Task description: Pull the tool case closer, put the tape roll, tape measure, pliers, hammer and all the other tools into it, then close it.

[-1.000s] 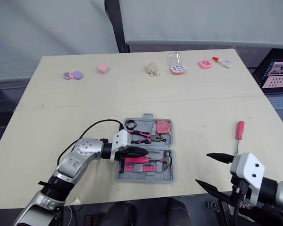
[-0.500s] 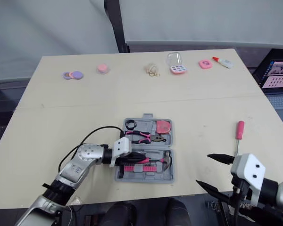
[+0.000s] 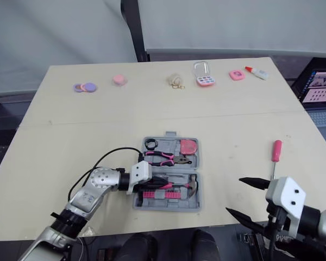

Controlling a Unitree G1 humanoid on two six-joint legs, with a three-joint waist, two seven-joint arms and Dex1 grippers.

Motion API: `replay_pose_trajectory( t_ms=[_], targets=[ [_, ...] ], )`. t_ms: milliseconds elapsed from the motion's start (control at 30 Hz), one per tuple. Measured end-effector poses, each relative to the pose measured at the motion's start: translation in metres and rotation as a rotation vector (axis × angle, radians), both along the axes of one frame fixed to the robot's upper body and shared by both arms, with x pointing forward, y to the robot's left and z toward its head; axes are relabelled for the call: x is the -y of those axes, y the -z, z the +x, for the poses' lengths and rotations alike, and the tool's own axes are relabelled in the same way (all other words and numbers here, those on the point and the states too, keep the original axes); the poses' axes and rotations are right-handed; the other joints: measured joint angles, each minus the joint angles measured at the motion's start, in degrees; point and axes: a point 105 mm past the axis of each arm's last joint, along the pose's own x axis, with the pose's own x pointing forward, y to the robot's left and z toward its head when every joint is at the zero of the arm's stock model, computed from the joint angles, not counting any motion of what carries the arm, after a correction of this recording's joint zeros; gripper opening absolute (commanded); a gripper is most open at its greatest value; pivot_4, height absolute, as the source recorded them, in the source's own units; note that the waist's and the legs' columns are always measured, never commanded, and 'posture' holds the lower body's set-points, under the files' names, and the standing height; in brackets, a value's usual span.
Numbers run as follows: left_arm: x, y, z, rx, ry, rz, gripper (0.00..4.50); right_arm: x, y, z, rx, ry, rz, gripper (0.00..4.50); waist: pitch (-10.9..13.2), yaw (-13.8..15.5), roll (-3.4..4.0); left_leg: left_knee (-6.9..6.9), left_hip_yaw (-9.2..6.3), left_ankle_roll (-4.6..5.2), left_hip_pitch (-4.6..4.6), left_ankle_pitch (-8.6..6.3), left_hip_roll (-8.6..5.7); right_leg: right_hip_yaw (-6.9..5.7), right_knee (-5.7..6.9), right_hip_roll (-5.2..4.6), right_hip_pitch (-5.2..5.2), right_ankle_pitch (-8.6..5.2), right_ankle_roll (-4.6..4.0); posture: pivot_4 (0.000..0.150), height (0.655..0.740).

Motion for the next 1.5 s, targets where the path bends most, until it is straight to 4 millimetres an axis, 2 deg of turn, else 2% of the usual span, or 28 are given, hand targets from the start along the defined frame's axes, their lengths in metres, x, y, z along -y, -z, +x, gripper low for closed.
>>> replay_pose_trajectory(
  t_ms=[667, 867, 1267, 1367, 1500],
  targets=[
    [0.001, 0.015, -0.003, -0.040, -0.017, 0.021, 0.03, 0.003, -0.005, -0.002, 0.012, 0.015, -0.018, 4.50, -1.6, 0.1, 0.21, -0.13, -0.05, 0.03, 0.19, -0.02, 0.00, -0.02, -0.16, 0.00, 0.23, 0.00, 0.00, 0.150, 0.7400],
    [0.001, 0.021, -0.002, -0.061, -0.019, 0.023, 0.03, 0.003, -0.005, -0.001, 0.008, 0.016, -0.017, 4.50, -1.9, 0.1, 0.31, -0.61, -0.41, 0.19, 1.05, -0.13, 0.02, 0.03, -0.53, -0.03, 1.25, -0.03, -0.05, 0.150, 0.7400],
    [0.003, 0.028, -0.004, -0.080, -0.016, 0.023, 0.03, 0.002, -0.007, 0.002, 0.020, 0.012, -0.017, 4.50, -2.6, -0.1, 0.53, -0.82, -0.51, 0.23, 1.34, -0.16, 0.04, 0.06, -0.63, -0.25, 1.31, -0.04, -0.07, 0.150, 0.7400],
    [-0.003, 0.023, -0.007, -0.151, -0.071, -0.030, 0.03, 0.000, -0.009, 0.005, 0.034, 0.004, -0.018, 4.50, -2.5, -0.5, 0.56, -0.88, -0.50, 0.21, 1.25, -0.15, 0.10, 0.05, -0.62, -0.25, 1.13, -0.05, -0.09, 0.150, 0.7400],
    [-0.031, 0.003, -0.012, -0.274, -0.157, -0.093, 0.03, 0.002, -0.008, 0.009, 0.035, 0.004, -0.018, 4.50, -1.8, -1.6, 0.28, -0.93, -0.57, 0.11, 0.97, -0.09, 0.19, -0.07, -0.51, -0.18, 0.81, -0.11, -0.20, 0.150, 0.7400]
  ],
)
